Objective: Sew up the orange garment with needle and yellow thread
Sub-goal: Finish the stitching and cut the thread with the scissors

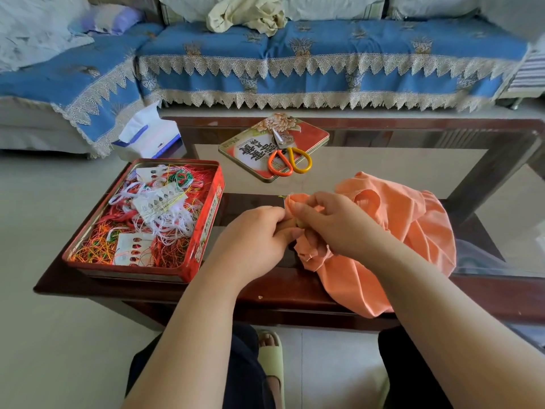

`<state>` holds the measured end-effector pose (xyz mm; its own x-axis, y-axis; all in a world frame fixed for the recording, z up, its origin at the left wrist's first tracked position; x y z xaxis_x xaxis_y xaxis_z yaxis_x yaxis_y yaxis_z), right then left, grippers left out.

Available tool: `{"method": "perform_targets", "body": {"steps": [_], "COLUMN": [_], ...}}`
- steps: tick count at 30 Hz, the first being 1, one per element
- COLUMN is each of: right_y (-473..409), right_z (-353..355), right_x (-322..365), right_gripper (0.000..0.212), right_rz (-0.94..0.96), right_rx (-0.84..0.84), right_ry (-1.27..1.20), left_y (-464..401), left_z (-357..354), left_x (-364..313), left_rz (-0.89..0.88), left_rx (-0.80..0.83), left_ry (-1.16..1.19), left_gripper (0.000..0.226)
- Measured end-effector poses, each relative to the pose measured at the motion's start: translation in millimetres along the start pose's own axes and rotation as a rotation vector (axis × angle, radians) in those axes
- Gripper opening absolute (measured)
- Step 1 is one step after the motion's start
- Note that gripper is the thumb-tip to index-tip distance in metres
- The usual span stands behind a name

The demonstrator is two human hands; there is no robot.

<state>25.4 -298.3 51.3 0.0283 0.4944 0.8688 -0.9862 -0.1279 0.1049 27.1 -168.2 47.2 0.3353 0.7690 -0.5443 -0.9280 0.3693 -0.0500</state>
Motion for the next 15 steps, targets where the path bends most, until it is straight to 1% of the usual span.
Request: {"method": "perform_targets", "body": {"steps": [1, 2, 4, 6, 7, 8, 10, 11, 12, 13, 15], "right_y": [0.9, 2.1, 3.1, 4.0, 4.5, 4.3, 2.5, 1.4, 0.8, -0.1, -0.1], "right_z": [0.7, 1.2, 3.9, 4.3, 4.4, 4.5, 2.5, -0.2, -3.0, -4.3, -3.3], "right_x": [0.2, 1.7, 5.0, 8.0, 8.7, 8.5, 2.9, 0.0, -0.4, 0.2, 1.7], "right_gripper": [0.016, 0.010, 0.014, 0.016, 0.013, 0.011, 0.037, 0.049, 0.054, 0.052, 0.032], "right_rz": [0.039, 0.086, 0.220, 0.312, 0.307, 0.263, 0.114, 0.057, 0.043, 0.069, 0.154], "right_rx": [0.013, 0.028, 0.020, 0.007, 0.005, 0.002, -0.024, -0.028, -0.033, -0.050, -0.093], "right_ry": [0.013, 0.034, 0.101, 0.099, 0.041, -0.040, -0.155, -0.146, -0.098, -0.025, 0.099], "left_y": [0.2, 0.5, 0.6, 0.8, 0.8, 0.8, 1.1, 1.3, 1.3, 1.4, 1.3], "left_z": [-0.1, 0.2, 1.4, 3.0, 4.6, 6.3, 8.2, 8.0, 7.4, 6.8, 5.8], "left_x": [1.7, 3.9, 7.2, 8.4, 8.1, 7.6, 4.6, 2.9, 2.0, 1.5, 2.8], "left_rz": [0.010, 0.020, 0.032, 0.035, 0.035, 0.033, 0.016, 0.005, -0.001, -0.002, 0.013], "left_rx": [0.015, 0.027, 0.042, 0.029, 0.008, -0.015, -0.047, -0.051, -0.052, -0.048, -0.036], "left_ry": [0.013, 0.029, 0.059, 0.088, 0.096, 0.091, 0.044, 0.025, 0.013, 0.006, -0.005], "left_gripper": [0.019, 0.018, 0.018, 0.019, 0.019, 0.018, 0.016, 0.015, 0.014, 0.015, 0.018]}}
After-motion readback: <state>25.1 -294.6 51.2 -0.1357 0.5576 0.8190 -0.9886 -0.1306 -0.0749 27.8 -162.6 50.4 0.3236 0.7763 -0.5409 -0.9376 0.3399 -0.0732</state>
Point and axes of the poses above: each hand's wrist, its own y-axis away from the middle knuckle, its own z-axis out of the back of the hand, x = y × z, the point moved 6 cm from there along -y, towards the middle knuckle, and after that the axes turned 3 degrees about -y, right-handed, at the moved point
